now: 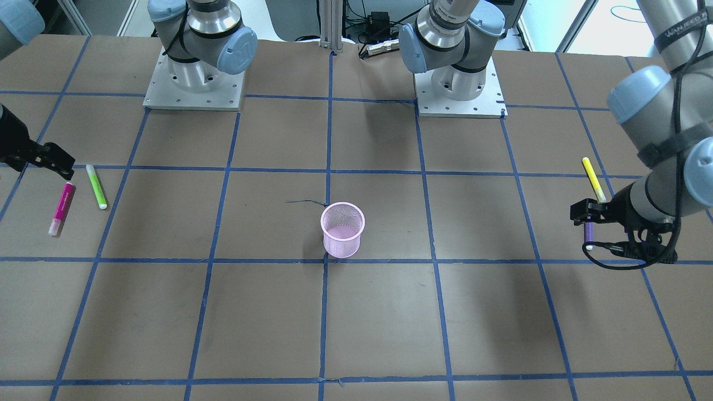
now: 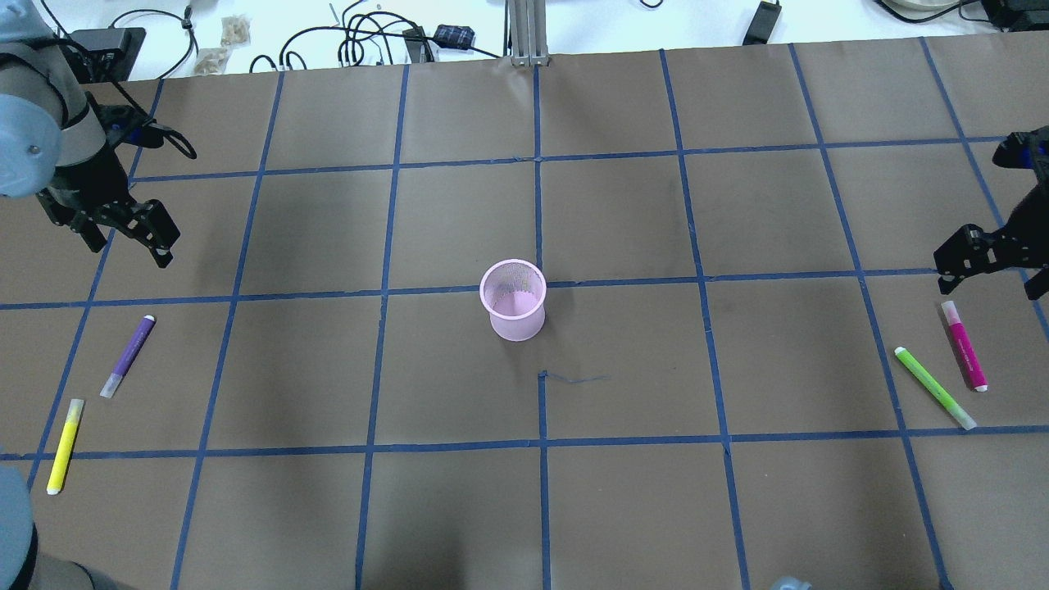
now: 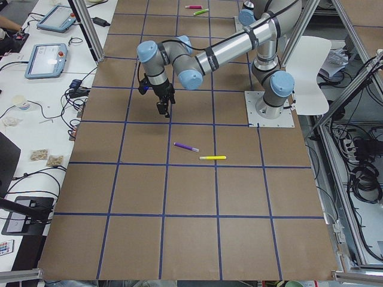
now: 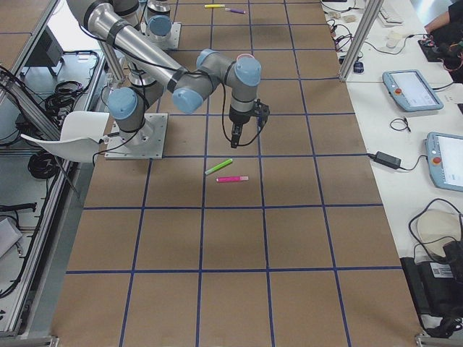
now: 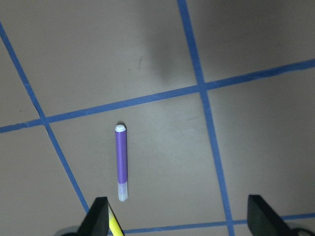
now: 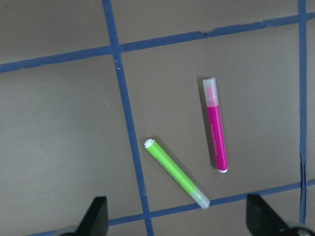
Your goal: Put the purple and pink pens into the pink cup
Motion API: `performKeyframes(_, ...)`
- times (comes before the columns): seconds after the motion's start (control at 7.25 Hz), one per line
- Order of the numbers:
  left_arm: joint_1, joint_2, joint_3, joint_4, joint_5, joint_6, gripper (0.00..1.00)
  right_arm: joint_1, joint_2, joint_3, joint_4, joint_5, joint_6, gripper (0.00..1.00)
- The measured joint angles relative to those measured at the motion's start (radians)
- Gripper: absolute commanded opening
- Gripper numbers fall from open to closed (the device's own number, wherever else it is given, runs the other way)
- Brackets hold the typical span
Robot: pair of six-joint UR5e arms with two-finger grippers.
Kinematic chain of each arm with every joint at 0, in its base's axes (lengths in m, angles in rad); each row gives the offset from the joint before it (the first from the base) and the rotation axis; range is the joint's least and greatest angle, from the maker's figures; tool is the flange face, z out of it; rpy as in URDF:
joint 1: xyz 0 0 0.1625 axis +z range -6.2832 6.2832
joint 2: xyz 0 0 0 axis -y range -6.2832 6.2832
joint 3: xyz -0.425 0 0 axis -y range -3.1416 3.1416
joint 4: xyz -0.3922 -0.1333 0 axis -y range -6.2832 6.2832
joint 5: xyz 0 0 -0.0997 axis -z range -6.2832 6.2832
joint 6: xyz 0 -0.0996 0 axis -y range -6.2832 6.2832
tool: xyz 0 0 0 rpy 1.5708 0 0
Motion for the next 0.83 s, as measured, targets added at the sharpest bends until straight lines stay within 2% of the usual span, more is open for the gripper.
performKeyframes(0.28,0.078,-0.09,-0.025,0.049,0.015,0.05,1.0,-0.084,0.109,0.014,-0.113,0.006,-0.096,1.0)
performKeyframes(0.55,0.098,-0.137,-0.034,0.056,0.077,0.077,1.0,-0.13,0.197,0.021,-0.183,0.011,-0.116,0.89)
performKeyframes(0.83,0.1,-0.174,-0.034,0.067,0.097,0.111,1.0,-0.139,0.225,0.062,-0.2,0.011,-0.091,0.85)
